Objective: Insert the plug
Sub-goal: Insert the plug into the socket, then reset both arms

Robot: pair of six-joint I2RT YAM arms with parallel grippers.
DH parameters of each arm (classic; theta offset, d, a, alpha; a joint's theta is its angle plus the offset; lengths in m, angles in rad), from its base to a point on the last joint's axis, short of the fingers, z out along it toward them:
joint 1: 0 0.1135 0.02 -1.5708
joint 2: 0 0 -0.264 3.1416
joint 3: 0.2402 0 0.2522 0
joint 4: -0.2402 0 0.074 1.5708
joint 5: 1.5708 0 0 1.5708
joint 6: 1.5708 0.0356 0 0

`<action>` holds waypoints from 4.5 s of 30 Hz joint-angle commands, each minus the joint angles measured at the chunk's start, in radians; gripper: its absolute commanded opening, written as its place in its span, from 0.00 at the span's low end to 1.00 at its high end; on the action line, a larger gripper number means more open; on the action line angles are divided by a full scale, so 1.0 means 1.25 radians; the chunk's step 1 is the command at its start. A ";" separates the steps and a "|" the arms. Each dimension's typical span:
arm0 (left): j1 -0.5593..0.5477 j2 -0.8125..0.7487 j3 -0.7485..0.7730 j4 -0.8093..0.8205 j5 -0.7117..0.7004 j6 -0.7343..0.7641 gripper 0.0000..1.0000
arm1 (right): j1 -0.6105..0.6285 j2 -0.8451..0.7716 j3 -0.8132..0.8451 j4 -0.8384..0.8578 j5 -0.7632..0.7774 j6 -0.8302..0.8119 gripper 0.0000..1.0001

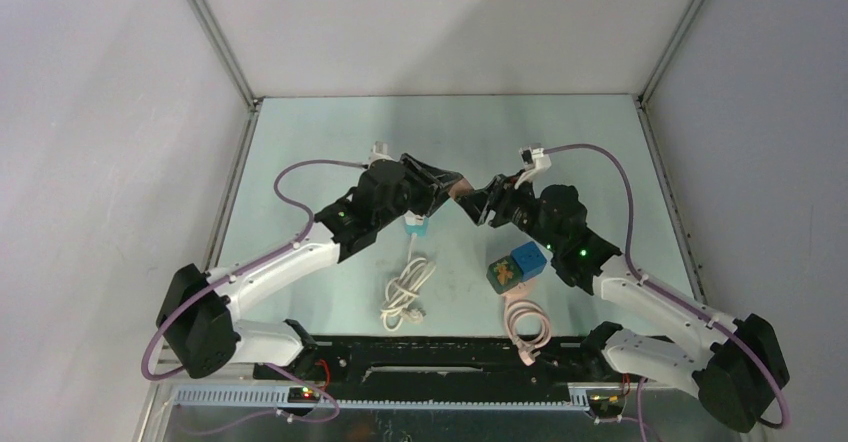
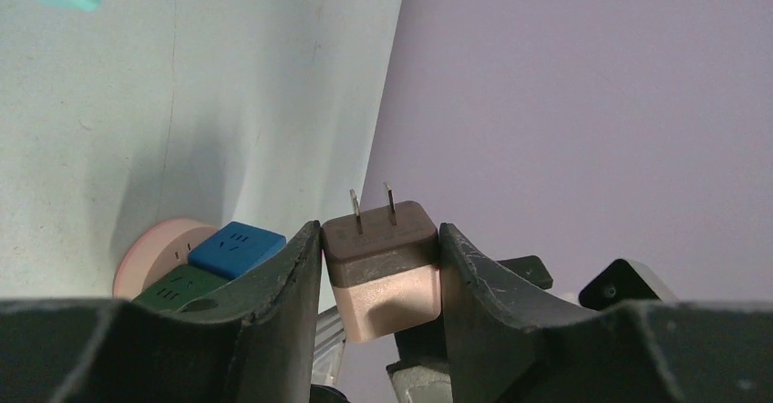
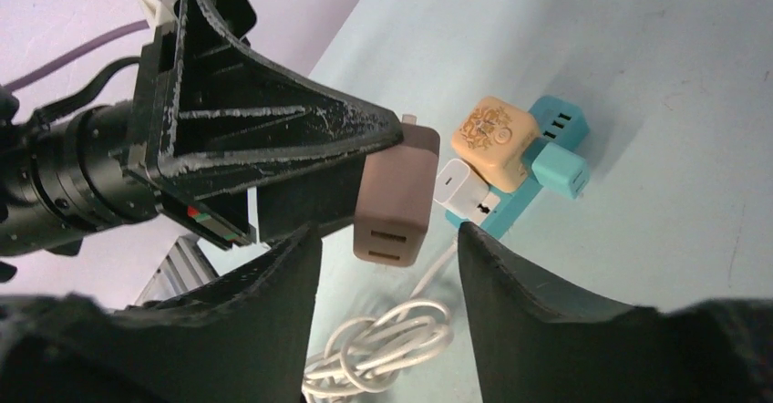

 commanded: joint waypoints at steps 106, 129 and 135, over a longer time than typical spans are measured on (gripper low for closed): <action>-0.003 -0.141 -0.314 -0.036 -0.065 0.792 1.00 | -0.152 0.573 0.630 -1.279 0.042 -0.475 0.00; 0.016 -0.354 -0.278 -0.125 -0.212 0.821 1.00 | -0.147 0.493 0.527 -1.147 0.109 -0.394 0.47; 0.109 -0.367 -0.271 -0.147 -0.207 0.845 1.00 | -0.198 0.354 0.595 -1.036 0.062 -0.361 0.99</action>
